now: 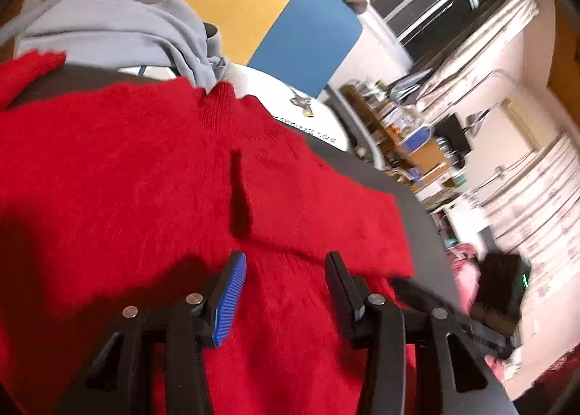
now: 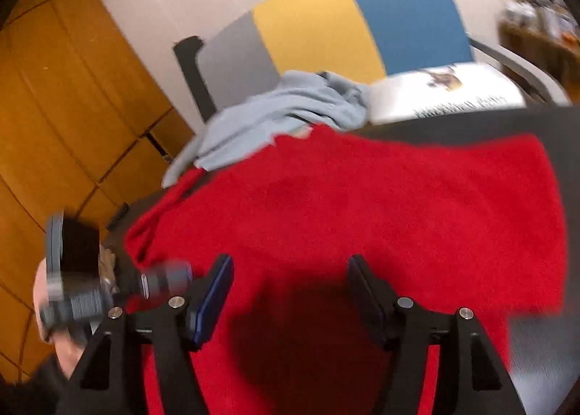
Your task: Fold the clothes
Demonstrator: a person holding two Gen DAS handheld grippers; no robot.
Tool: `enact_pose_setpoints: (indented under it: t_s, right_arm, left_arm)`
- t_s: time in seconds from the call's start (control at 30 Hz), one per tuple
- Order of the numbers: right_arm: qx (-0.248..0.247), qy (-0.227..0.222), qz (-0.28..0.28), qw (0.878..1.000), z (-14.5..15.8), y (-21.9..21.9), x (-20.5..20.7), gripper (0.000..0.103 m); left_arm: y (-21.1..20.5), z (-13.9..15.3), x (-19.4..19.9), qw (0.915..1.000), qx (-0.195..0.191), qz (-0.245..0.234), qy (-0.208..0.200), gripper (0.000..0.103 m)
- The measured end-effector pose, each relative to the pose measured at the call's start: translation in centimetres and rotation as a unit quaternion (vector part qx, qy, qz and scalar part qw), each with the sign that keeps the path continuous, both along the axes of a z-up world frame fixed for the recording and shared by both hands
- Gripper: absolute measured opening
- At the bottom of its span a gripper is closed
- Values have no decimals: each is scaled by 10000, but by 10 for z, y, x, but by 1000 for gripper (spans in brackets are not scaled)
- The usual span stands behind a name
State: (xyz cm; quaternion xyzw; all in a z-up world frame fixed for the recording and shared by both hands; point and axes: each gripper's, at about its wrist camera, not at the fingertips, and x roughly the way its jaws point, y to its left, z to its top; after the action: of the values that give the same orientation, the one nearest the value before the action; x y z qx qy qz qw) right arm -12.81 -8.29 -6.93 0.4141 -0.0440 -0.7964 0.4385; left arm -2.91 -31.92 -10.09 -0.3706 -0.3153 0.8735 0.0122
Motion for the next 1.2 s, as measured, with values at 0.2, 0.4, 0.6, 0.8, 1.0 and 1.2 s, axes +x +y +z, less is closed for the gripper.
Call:
enact_pose_setpoints:
  t_s: [0.2, 0.4, 0.6, 0.8, 1.0, 1.2]
  right_arm:
    - [71, -257, -196, 9995, -45, 38, 10, 72]
    - [-566, -607, -236, 9963, -50, 56, 2, 74]
    - [-739, -647, -155, 9950, -51, 57, 2, 80]
    - [-697, -597, -78, 9958, -51, 51, 2, 85]
    - [-721, -603, -20, 9956, -52, 50, 2, 89]
    - [-766, -621, 2, 9951, -52, 51, 1, 90]
  left_arm:
    - [-20, -4, -47, 9984, -181, 291, -450, 46]
    - [-16, -23, -82, 9966, -237, -126, -775, 47]
    - [-4, -20, -89, 9964, -91, -422, -726, 43]
    - [1, -13, -95, 9960, 196, -436, -754, 5]
    - [-15, 37, -82, 9964, 784, -271, 156, 5]
    - [-44, 96, -56, 9926, 750, 104, 952, 5]
